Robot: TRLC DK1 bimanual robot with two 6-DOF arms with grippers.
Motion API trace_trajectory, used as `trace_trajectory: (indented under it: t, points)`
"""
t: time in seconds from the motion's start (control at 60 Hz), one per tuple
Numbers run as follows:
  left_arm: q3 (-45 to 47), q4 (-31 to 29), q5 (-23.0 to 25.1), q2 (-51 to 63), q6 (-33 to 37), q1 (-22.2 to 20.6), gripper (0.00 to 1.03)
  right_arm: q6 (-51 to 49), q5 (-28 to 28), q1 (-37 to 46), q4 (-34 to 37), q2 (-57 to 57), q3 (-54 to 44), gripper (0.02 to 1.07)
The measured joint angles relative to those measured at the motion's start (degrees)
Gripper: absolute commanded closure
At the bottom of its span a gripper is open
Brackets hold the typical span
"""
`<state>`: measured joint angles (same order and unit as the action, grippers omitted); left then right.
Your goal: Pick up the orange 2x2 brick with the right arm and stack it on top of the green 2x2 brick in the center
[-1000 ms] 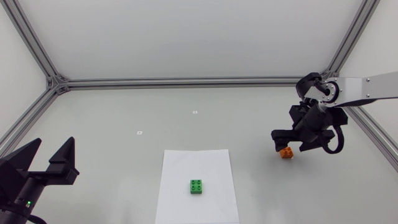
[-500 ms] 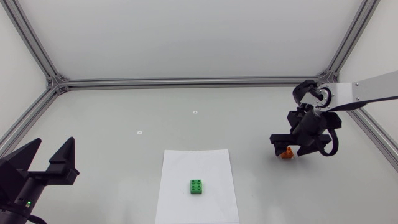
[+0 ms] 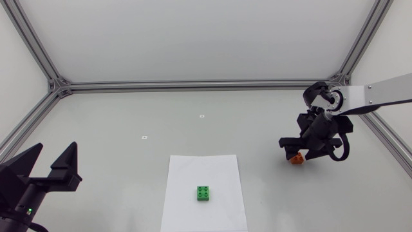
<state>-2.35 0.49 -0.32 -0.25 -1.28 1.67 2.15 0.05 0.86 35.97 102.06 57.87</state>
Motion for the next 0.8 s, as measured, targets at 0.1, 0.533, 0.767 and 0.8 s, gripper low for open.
trace_trajectory:
  t: [0.1, 0.533, 0.767, 0.8]
  points:
    - [0.00, 0.00, 0.00, 0.00, 0.00, 0.00, 0.04, -0.02, 0.00, 0.00, -0.02, 0.00, 0.00, 0.36]
    - [0.00, 0.00, 0.00, 0.00, 0.02, 0.00, 0.04, -0.02, -0.26, 0.00, -0.44, 0.72, 0.42, 0.46]
    - [0.00, 0.02, 0.00, 0.00, 0.02, 0.00, 0.04, -0.02, -0.90, 0.00, -0.46, 0.94, 0.42, 0.53]
    - [0.00, 0.00, 0.00, 0.00, 0.02, 0.00, 0.04, -0.02, -0.92, 0.00, -0.59, 0.96, 0.42, 0.55]
